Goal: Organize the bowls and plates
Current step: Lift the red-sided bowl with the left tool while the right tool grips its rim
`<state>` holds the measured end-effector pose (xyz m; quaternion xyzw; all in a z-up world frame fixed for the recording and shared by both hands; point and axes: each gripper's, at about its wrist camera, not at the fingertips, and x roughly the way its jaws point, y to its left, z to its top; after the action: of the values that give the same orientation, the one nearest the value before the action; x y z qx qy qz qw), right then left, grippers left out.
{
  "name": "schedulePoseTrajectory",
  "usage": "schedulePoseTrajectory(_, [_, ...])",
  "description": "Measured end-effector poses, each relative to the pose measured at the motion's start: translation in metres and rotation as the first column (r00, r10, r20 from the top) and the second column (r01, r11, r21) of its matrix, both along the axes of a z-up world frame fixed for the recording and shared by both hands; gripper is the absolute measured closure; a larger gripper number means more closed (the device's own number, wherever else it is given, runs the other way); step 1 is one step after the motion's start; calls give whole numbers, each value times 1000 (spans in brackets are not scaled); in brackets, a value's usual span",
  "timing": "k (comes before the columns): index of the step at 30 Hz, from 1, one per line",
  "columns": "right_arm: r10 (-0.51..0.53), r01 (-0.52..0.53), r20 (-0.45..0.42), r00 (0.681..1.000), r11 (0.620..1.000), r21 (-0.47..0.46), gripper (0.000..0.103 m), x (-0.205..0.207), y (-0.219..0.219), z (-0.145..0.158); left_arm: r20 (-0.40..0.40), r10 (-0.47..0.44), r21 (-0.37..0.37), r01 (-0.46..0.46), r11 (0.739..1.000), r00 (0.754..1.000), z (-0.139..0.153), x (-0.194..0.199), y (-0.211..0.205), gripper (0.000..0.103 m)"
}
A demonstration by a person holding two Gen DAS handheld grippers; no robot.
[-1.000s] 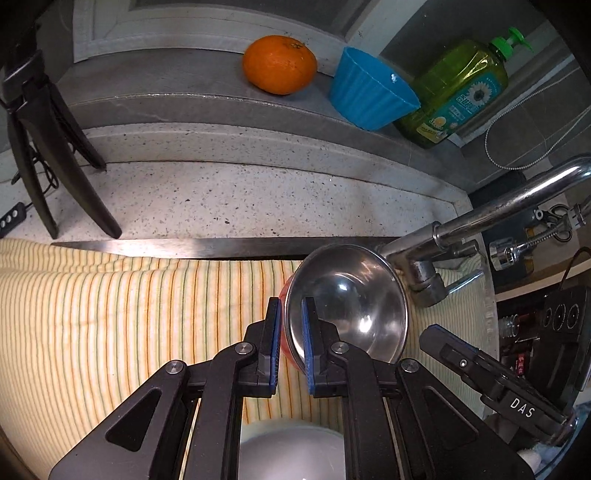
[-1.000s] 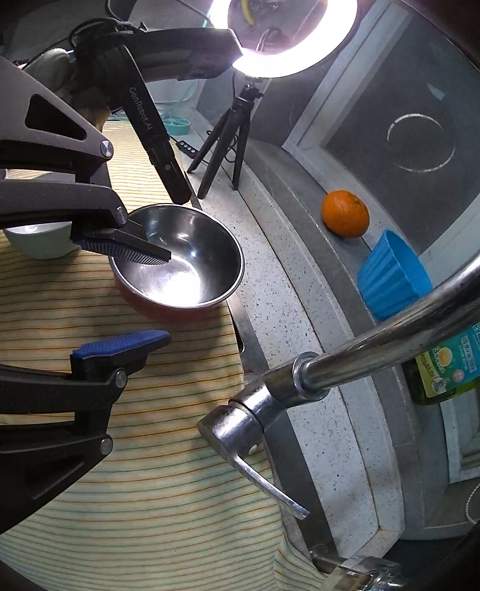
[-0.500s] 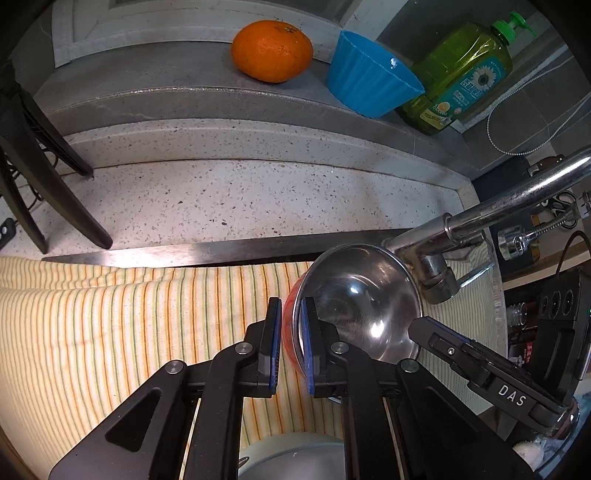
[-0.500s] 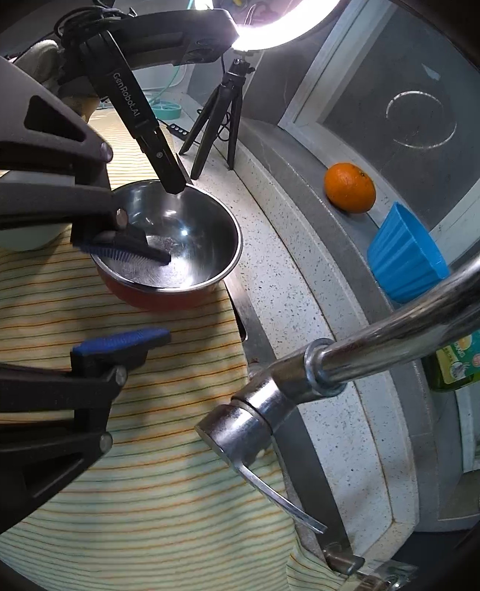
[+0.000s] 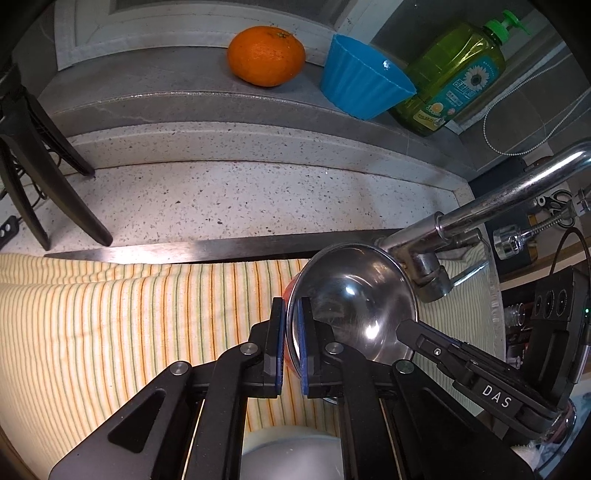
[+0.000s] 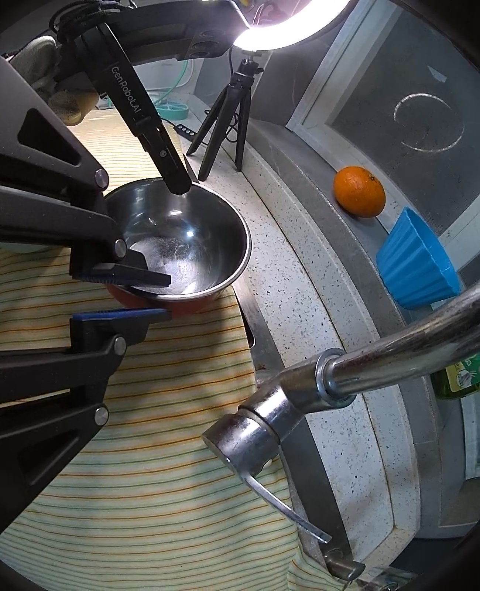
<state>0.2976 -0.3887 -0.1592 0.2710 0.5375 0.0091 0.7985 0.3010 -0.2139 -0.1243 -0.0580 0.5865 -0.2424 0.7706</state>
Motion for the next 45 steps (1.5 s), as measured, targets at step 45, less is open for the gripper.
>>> schedulePoseTrajectory(45, [201,-205,123,972,979,21,93,-96,155,92,130,152,-116,-137,984,980,91,-123,177,98])
